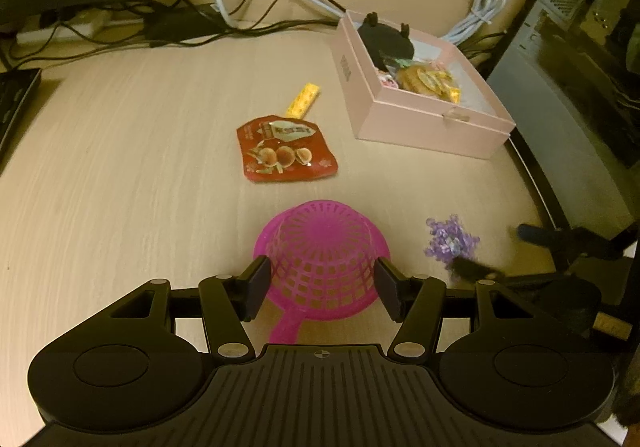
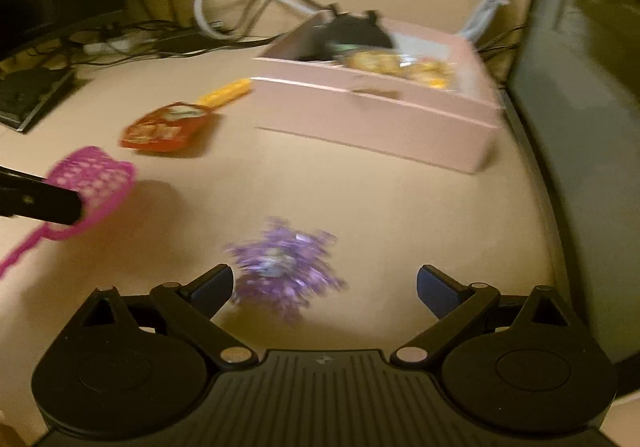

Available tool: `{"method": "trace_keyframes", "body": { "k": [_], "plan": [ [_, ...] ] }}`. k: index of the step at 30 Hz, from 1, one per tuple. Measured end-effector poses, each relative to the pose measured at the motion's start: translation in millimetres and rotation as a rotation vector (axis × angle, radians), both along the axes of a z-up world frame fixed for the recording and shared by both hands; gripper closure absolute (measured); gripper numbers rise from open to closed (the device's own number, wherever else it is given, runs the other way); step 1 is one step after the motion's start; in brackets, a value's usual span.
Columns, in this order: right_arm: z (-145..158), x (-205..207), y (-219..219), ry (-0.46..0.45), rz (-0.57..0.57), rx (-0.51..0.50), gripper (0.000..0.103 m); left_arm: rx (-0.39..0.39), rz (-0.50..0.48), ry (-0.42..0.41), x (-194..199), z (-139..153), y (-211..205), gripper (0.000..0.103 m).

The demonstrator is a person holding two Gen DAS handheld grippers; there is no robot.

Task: Organize objects
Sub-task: 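Grasp the purple snowflake ornament with the right tool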

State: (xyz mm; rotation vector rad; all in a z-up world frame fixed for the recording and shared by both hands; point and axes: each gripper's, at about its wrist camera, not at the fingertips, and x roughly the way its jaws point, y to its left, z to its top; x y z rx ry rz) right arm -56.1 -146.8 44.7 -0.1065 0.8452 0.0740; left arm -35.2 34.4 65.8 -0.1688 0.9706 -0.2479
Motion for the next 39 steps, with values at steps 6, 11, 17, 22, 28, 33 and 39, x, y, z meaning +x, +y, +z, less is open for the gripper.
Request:
{"method": "trace_keyframes", "body": {
  "k": [6, 11, 17, 22, 28, 33, 39],
  "plan": [
    [3, 8, -22, 0.014, -0.079, 0.050, 0.004, 0.015, 0.008, 0.018, -1, -4, -2, 0.041],
    [0, 9, -5, 0.061, -0.044, 0.144, 0.004, 0.027, 0.013, 0.014, -2, -3, -1, 0.041],
    [-4, 14, 20, 0.072, -0.015, 0.170, 0.004, 0.037, 0.022, 0.012, -6, -1, 0, 0.041],
    [-3, 21, 31, 0.080, -0.017, 0.192, 0.004, 0.038, 0.027, 0.019, -8, -3, 1, 0.041],
    [-1, 17, 43, 0.081, 0.039, 0.185, 0.004, 0.027, 0.027, 0.020, -10, -4, 0, 0.041],
    [-3, 11, 41, 0.073, 0.053, 0.136, 0.004, 0.021, 0.035, 0.024, -9, -5, 3, 0.041],
    [-9, 11, 34, 0.057, 0.037, 0.106, 0.004, 0.007, 0.032, 0.027, -9, -6, 3, 0.041]
  ]
}}
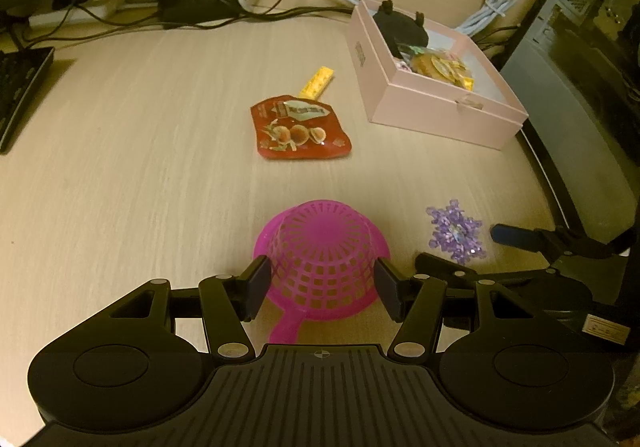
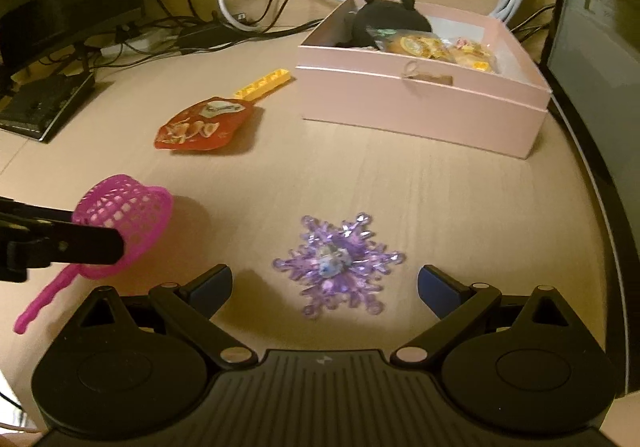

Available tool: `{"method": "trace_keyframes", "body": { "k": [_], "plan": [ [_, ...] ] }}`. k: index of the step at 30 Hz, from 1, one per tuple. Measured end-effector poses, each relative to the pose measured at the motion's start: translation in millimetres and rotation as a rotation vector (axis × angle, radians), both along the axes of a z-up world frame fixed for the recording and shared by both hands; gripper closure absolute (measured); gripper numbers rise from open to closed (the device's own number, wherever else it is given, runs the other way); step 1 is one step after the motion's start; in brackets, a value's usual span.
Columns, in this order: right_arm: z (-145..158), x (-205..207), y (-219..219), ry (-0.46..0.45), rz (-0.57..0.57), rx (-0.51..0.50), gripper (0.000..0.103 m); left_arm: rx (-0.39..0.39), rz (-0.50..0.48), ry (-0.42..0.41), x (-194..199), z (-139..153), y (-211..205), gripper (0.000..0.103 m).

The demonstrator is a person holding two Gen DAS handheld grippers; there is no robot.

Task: Organize objects
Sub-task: 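Grasp the purple snowflake ornament with the right tool, then carry the pink strainer into the pink box and open the left tool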

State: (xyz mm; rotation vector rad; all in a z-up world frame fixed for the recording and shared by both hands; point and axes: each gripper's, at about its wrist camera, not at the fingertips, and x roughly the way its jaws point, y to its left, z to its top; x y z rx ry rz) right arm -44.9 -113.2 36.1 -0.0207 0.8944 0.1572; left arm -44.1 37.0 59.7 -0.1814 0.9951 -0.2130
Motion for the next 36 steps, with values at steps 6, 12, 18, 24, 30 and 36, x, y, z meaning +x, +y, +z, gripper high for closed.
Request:
{"method": "trace_keyframes", "body": {
  "k": [6, 12, 18, 24, 30, 36],
  "plan": [
    [-1, 3, 2, -0.049, 0.016, -0.032, 0.023, -0.030, -0.016, -0.020, -2, 2, 1, 0.041],
    [11, -4, 9, -0.070, 0.052, -0.073, 0.031, -0.031, -0.078, -0.051, -3, 3, -13, 0.041],
    [47, -28, -13, -0.130, 0.005, -0.069, 0.031, -0.025, -0.149, -0.043, 3, 7, -25, 0.041],
    [77, -56, -40, -0.205, -0.066, -0.069, 0.031, -0.077, -0.172, -0.204, 44, 65, -42, 0.041],
    [81, -73, -55, -0.238, -0.126, -0.055, 0.031, -0.185, -0.205, -0.283, 116, 117, -91, 0.041],
    [74, -83, -68, -0.226, -0.181, -0.033, 0.031, -0.264, -0.093, -0.312, 187, 116, -144, 0.041]
  ]
}}
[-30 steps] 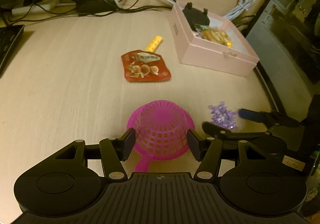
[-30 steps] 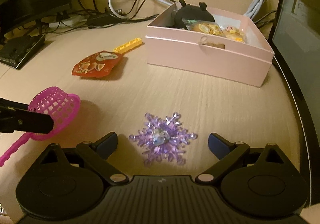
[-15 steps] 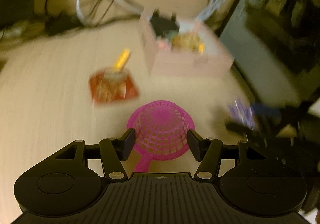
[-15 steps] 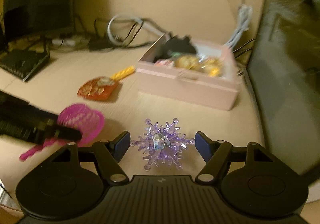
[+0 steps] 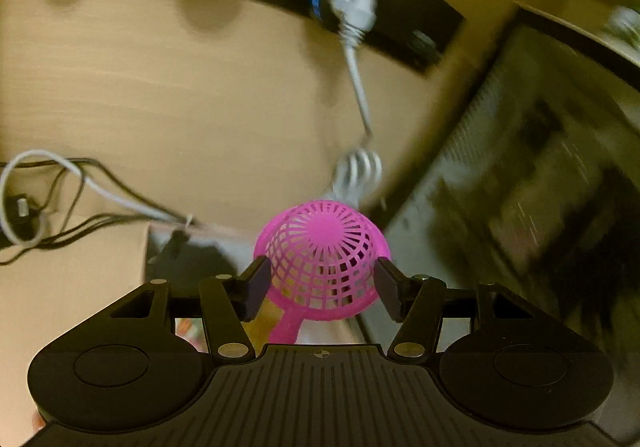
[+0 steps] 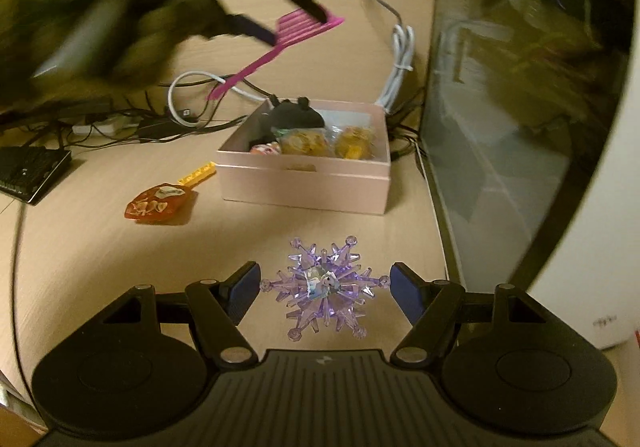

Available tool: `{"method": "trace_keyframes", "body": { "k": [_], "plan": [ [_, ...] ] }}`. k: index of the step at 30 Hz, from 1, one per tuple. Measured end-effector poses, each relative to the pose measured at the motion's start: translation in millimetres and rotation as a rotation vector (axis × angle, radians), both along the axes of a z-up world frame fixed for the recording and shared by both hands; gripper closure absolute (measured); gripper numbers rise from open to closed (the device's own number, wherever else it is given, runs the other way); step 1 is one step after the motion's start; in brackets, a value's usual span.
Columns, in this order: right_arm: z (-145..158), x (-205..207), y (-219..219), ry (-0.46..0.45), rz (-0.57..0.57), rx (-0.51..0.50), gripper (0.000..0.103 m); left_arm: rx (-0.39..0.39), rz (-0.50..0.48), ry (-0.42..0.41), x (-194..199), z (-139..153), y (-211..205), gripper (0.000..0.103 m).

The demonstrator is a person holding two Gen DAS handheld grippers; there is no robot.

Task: Organize objects
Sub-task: 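Carry the pink strainer into the pink box and open the left tool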

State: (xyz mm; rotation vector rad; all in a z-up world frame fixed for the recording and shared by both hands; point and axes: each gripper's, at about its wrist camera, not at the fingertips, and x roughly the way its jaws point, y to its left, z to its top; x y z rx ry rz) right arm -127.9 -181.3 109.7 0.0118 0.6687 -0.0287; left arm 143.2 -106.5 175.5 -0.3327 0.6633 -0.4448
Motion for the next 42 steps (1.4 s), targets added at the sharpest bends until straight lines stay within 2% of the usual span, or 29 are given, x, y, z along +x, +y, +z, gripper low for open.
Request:
{"method": "trace_keyframes", "body": {
  "k": [3, 6, 10, 12, 14, 18, 20, 21, 23, 25, 29, 32, 34, 35, 39, 42],
  "plan": [
    [-5, -9, -6, 0.008, -0.029, 0.003, 0.031, -0.070, 0.088, 0.013, 23, -16, -13, 0.041],
    [-11, -18, -13, 0.025, -0.060, 0.003, 0.031, -0.113, 0.118, 0.072, 41, -44, -26, 0.041],
    [-18, -28, -26, 0.051, -0.093, 0.019, 0.031, -0.016, 0.007, 0.202, 67, -92, -46, 0.041],
    [-21, -29, -31, 0.056, -0.103, 0.023, 0.031, -0.011, 0.020, 0.245, 67, -103, -42, 0.041],
    [-23, -26, -36, 0.059, -0.112, 0.035, 0.031, -0.076, 0.039, 0.228, 62, -100, -28, 0.041],
    [-22, -13, -34, 0.048, -0.090, 0.052, 0.031, -0.116, 0.031, 0.132, 54, -76, -2, 0.041],
    [-21, -7, -28, 0.040, -0.065, 0.041, 0.031, -0.167, 0.001, 0.091, 57, -68, 9, 0.041],
    [-20, -3, -24, 0.039, -0.053, 0.037, 0.031, -0.183, -0.018, 0.095, 57, -67, 11, 0.041],
    [-19, 3, -18, 0.041, -0.030, 0.029, 0.031, -0.187, -0.068, 0.154, 60, -70, 7, 0.041],
    [-18, 7, -12, 0.044, -0.018, 0.023, 0.031, -0.140, -0.066, 0.185, 63, -76, 0, 0.041],
    [-17, 8, -4, 0.048, -0.001, 0.013, 0.031, 0.085, 0.056, 0.144, 68, -83, -17, 0.041],
    [-19, 8, -2, 0.059, -0.002, 0.010, 0.031, 0.171, -0.078, 0.115, 72, -87, -34, 0.042],
    [-21, 7, -2, 0.071, -0.007, 0.014, 0.031, 0.138, -0.149, 0.121, 71, -89, -37, 0.041],
    [-23, 8, -2, 0.079, -0.011, 0.012, 0.031, 0.096, -0.146, 0.105, 71, -89, -33, 0.041],
    [-26, 7, -1, 0.094, -0.015, -0.003, 0.031, -0.030, 0.016, 0.007, 65, -73, 2, 0.042],
    [-24, 8, -3, 0.084, -0.016, -0.005, 0.031, -0.143, 0.057, -0.025, 45, -58, 40, 0.042]
  ]
}}
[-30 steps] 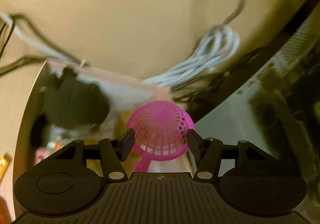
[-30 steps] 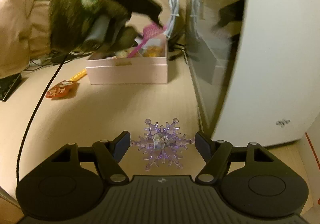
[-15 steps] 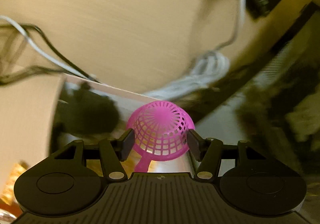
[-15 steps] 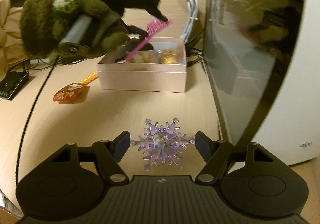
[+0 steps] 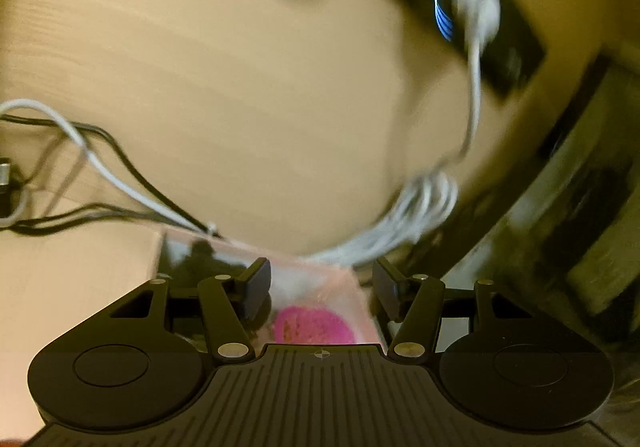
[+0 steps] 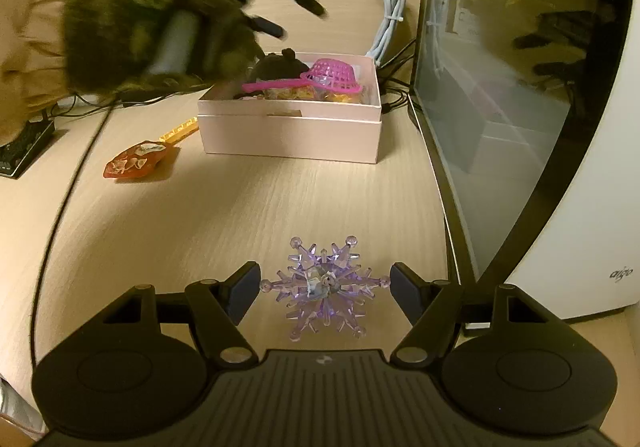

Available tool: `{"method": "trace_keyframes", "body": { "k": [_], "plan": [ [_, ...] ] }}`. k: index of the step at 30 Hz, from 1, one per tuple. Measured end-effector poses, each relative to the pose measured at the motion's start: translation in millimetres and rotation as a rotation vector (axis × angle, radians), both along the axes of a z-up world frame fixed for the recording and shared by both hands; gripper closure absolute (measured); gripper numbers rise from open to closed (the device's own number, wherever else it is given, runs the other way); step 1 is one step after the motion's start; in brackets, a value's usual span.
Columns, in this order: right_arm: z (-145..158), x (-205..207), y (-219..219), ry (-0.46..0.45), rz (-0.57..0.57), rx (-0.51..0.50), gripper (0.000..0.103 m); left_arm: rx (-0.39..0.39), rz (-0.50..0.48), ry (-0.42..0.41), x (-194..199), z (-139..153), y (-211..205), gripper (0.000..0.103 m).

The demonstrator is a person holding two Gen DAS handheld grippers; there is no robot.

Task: Organize objects
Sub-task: 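Carry the pink strainer into the pink box and open the left tool, then carry the snowflake into the pink box and open the right tool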

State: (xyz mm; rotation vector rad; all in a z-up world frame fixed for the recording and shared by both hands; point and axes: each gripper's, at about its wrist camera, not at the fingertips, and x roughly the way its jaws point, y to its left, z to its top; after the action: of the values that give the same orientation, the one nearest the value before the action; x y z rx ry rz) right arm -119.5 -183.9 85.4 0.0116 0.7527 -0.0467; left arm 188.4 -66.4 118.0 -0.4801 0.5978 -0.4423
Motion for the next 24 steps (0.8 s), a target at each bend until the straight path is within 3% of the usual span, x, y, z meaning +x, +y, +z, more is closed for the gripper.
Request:
{"method": "trace_keyframes", "body": {
  "k": [3, 6, 10, 14, 16, 17, 18, 22, 24],
  "plan": [
    [13, 9, -4, -0.048, -0.014, 0.026, 0.031, 0.019, 0.004, -0.047, -31, 12, 39, 0.042],
    [39, 30, -6, -0.149, -0.019, 0.029, 0.031, 0.157, 0.074, -0.059, -75, 11, 73, 0.042],
    [73, 76, 1, -0.283, -0.021, -0.015, 0.031, 0.256, 0.125, 0.017, -122, -4, 112, 0.042],
    [82, 124, 6, -0.342, -0.047, -0.092, 0.031, 0.301, 0.143, 0.085, -160, -23, 142, 0.042],
    [75, 150, 2, -0.299, -0.051, -0.104, 0.028, 0.295, 0.147, 0.122, -174, -32, 156, 0.042],
    [69, 162, -1, -0.252, -0.055, -0.090, 0.019, 0.294, 0.144, 0.143, -177, -36, 159, 0.042],
    [62, 168, -5, -0.218, -0.066, -0.068, 0.015, 0.296, 0.134, 0.158, -183, -39, 164, 0.042],
    [40, 160, -10, -0.112, -0.063, 0.043, 0.009, 0.311, 0.107, 0.220, -187, -57, 171, 0.042],
    [31, 148, -4, -0.095, -0.057, 0.024, 0.005, 0.296, 0.102, 0.237, -186, -63, 173, 0.042]
  ]
}}
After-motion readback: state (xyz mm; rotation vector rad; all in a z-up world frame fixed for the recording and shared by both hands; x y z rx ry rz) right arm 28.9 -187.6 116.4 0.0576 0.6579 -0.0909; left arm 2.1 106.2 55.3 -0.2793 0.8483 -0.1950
